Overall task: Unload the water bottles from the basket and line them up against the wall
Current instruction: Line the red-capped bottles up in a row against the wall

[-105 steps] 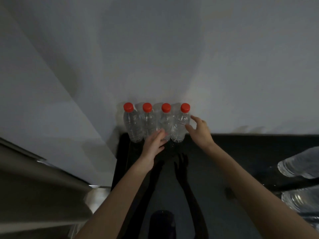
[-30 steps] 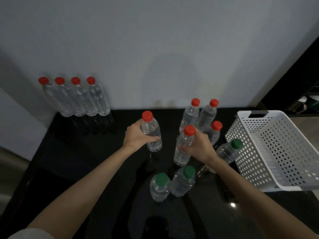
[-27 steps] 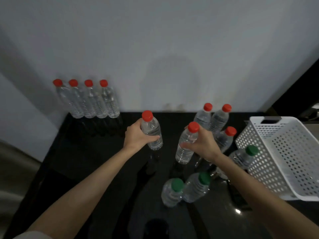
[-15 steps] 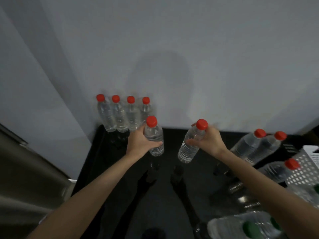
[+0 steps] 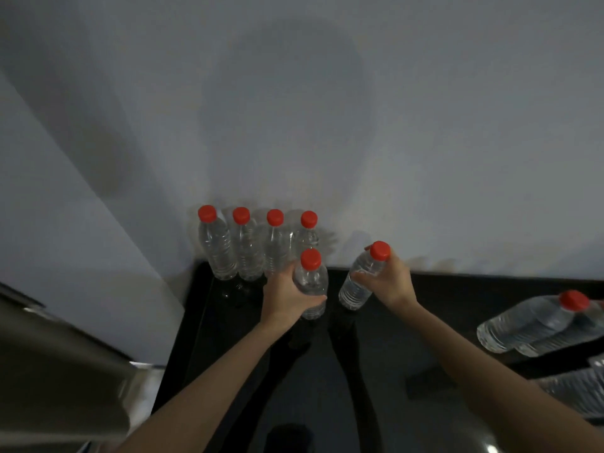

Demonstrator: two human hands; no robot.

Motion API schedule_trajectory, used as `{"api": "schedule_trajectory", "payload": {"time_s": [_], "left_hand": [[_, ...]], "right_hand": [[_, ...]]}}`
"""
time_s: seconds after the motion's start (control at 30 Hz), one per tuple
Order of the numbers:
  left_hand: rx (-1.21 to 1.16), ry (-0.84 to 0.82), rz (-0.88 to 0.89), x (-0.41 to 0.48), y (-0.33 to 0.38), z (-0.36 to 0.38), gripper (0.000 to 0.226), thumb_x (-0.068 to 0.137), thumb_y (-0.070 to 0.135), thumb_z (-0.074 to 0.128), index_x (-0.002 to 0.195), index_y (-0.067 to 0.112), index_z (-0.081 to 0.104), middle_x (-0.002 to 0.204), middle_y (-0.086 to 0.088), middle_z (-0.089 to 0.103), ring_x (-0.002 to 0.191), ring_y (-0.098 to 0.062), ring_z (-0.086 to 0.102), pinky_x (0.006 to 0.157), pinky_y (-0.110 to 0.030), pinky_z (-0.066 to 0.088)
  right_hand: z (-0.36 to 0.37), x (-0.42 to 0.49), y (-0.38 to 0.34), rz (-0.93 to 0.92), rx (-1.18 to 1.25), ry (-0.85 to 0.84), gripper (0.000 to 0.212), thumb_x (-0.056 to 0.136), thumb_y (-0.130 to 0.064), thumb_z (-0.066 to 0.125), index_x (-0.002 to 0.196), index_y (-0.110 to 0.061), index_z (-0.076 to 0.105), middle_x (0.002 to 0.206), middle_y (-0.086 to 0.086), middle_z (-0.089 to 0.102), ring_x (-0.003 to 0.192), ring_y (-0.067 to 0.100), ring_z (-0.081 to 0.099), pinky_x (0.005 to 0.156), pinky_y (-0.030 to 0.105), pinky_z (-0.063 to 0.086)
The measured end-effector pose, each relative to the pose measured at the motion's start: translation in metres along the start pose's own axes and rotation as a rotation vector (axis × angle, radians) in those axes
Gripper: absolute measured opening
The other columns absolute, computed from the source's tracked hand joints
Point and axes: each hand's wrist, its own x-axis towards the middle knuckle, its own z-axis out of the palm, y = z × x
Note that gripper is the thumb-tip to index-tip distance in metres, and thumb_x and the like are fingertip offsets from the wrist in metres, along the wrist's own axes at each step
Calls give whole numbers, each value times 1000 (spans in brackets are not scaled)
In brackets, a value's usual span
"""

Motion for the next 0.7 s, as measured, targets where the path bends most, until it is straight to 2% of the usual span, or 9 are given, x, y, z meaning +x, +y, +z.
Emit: {"api": "schedule_trajectory", "payload": {"time_s": [0.1, 0.2, 0.3, 0.37, 0.4, 0.47, 0.6, 0.7], "left_hand": [[7, -6, 23, 11, -6, 14, 46, 55, 19, 91, 87, 30, 61, 77, 23, 61, 76, 14, 56, 66, -1, 41], [19, -23, 41, 20, -15, 29, 48, 52, 26, 91, 93, 26, 64, 80, 18, 67, 79, 2, 63, 71, -15, 48], [-5, -26, 38, 23, -21, 41, 55, 53, 30, 89, 103, 28, 65, 88, 15, 71, 85, 2, 66, 76, -23, 54], [-42, -23, 29, 24, -22, 46, 59, 55, 29, 89, 108, 30, 64, 90, 19, 70, 87, 7, 65, 76, -17, 52], [-60, -29, 32, 24, -21, 47, 61, 57, 28, 88, 112, 31, 63, 91, 21, 69, 89, 10, 63, 76, -14, 50], [-79, -47, 33, 24, -23, 51, 66, 60, 29, 88, 118, 32, 59, 99, 22, 68, 96, 12, 61, 83, -14, 49], [-235, -89, 17, 19, -31, 56, 70, 66, 24, 86, 127, 39, 54, 120, 17, 65, 114, 0, 59, 95, -27, 50], [-295, -106, -79, 7, -38, 56, 66, 77, 26, 79, 135, 32, 49, 128, 14, 60, 117, -3, 58, 95, -23, 48]], "right_hand": [[6, 15, 8, 11, 1, 19, 59, 65, -12, 86, 115, -17, 56, 107, 5, 64, 100, 23, 64, 87, 43, 56], [7, 31, 14, -13, -11, 39, 60, 66, -13, 85, 117, -16, 56, 108, 4, 65, 101, 22, 64, 88, 40, 55], [6, 45, 11, -44, -6, 55, 59, 67, -12, 85, 116, -17, 54, 104, 1, 65, 93, 16, 63, 76, 20, 51], [7, 51, 8, -78, 3, 47, 58, 66, -11, 85, 113, -20, 52, 102, -1, 65, 89, 13, 62, 68, 8, 46], [9, 52, 8, -94, 9, 46, 59, 65, -11, 86, 112, -22, 52, 103, -2, 64, 90, 12, 62, 70, 9, 47], [11, 52, 11, -122, 12, 60, 63, 63, -10, 86, 115, -20, 52, 109, 0, 62, 97, 15, 61, 80, 22, 50], [8, 49, 14, -155, -60, 30, 78, 64, -10, 86, 128, -17, 43, 124, 6, 46, 106, 12, 48, 94, 31, 47], [4, 43, 11, -139, 62, 14, 92, 66, -16, 87, 137, -26, 28, 133, 5, 39, 122, 20, 45, 103, 40, 45]]}}
